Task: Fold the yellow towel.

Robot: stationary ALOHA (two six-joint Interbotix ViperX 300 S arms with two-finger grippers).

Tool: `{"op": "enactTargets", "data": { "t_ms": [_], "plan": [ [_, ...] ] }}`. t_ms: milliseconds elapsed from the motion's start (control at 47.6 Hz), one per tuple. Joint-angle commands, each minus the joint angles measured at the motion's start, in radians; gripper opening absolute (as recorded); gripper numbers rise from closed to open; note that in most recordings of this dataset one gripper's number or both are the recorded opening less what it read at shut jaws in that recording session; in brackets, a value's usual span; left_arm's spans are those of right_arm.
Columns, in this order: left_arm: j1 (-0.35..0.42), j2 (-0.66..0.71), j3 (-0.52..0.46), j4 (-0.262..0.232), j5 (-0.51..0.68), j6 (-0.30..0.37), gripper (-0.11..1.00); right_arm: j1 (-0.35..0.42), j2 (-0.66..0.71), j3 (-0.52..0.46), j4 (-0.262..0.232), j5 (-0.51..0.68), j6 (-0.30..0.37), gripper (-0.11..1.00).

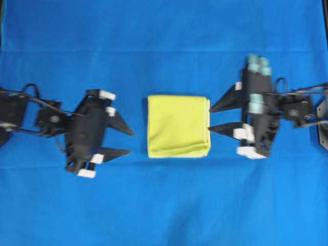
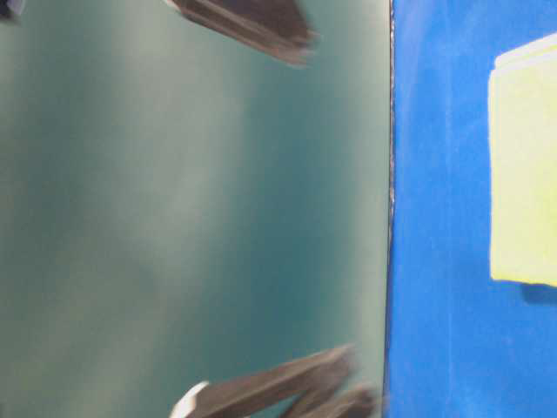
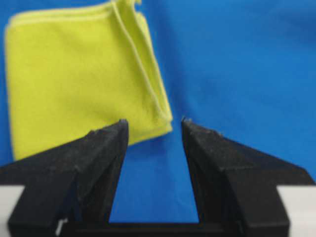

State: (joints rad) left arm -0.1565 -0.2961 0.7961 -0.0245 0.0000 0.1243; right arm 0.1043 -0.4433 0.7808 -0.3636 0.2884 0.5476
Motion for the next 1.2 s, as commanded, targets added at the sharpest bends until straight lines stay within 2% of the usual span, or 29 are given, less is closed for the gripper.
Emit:
{"op": "enactTargets", "data": {
  "t_ms": [0, 336, 504, 651, 840, 1175],
  "plan": [
    [-0.002, -0.112, 0.028, -0.002, -0.006, 0.003, 0.45, -0.006, -0.087, 0.017, -0.032, -0.005, 0.002, 0.55],
    [0.041, -0.476, 0.227, -0.002, -0.02, 0.005, 0.45, -0.048, -0.399, 0.178, -0.094, -0.003, 0.002, 0.55],
    [0.098, -0.626, 0.347, -0.002, -0.02, -0.012, 0.45, -0.103, -0.526, 0.302, -0.095, -0.029, 0.003, 0.55],
    [0.141, -0.742, 0.466, -0.002, -0.018, -0.029, 0.44, -0.149, -0.612, 0.428, -0.094, -0.097, 0.006, 0.55],
    [0.158, -0.848, 0.554, -0.002, -0.041, -0.06, 0.44, -0.195, -0.666, 0.549, -0.075, -0.199, 0.023, 0.55],
    [0.164, -0.856, 0.577, -0.002, -0.055, -0.072, 0.44, -0.224, -0.629, 0.575, -0.074, -0.247, 0.031, 0.55]
  ]
}}
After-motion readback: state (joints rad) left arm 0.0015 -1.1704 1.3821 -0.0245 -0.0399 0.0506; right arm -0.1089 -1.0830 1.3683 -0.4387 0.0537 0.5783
